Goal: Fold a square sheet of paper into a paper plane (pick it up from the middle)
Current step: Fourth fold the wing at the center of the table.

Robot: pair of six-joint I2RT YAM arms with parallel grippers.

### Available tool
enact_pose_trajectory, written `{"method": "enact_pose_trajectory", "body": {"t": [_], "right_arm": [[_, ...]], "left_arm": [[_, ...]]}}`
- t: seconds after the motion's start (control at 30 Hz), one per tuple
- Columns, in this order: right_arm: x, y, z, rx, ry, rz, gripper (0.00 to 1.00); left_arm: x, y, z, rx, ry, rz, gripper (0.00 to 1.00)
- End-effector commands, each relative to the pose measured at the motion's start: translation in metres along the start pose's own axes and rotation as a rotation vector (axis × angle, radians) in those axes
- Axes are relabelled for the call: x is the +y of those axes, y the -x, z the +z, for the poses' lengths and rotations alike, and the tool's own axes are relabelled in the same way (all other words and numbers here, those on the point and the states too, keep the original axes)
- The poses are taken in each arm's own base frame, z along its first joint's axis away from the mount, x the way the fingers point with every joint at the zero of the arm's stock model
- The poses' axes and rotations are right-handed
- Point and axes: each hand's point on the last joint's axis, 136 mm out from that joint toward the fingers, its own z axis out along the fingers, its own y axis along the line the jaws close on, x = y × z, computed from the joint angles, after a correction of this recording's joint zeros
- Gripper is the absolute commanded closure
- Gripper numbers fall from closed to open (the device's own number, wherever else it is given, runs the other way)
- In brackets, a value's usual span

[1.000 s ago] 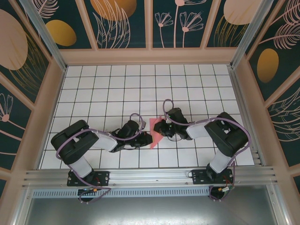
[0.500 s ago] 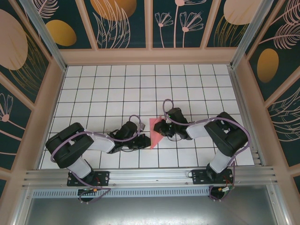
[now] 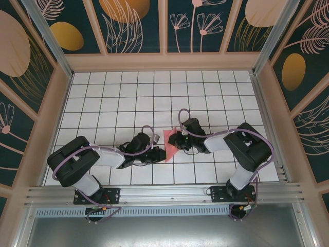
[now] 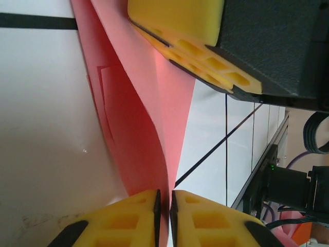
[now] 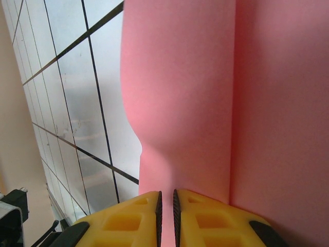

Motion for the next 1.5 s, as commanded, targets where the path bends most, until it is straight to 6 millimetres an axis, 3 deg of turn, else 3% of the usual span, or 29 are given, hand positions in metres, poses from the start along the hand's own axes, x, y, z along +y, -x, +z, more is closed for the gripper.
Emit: {"method": "enact_pose_trajectory", "body": {"t": [0.0,0.33,0.73,0.97,1.47], "right_arm": [[-0.051,-0.013,0.005,0.016,-0.176,0.048,0.82],[-0.052,-0.014,0.006,0.017,-0.18,0.047,0.82],[-0.052,-0.015,0.007,0.023,-0.181,0.045,0.82],[-0.052,-0.015,0.008,0.025,-0.182,0.044,0.82],[-0.075,-0.021,0.01,0.031,-0.264,0.072,0.82]], "left_arm": [[0.001,0.004,0.002,-0.015,0.017,0.009,0.78],[-0.004,0.013,-0.005,-0.061,0.04,0.038,0.72],[0.001,0.01,0.006,-0.026,0.041,0.023,0.84],[0.011,0.005,0.006,-0.017,0.064,0.004,0.98],[0.059,-0.043,0.003,0.178,0.196,-0.063,0.96]]}}
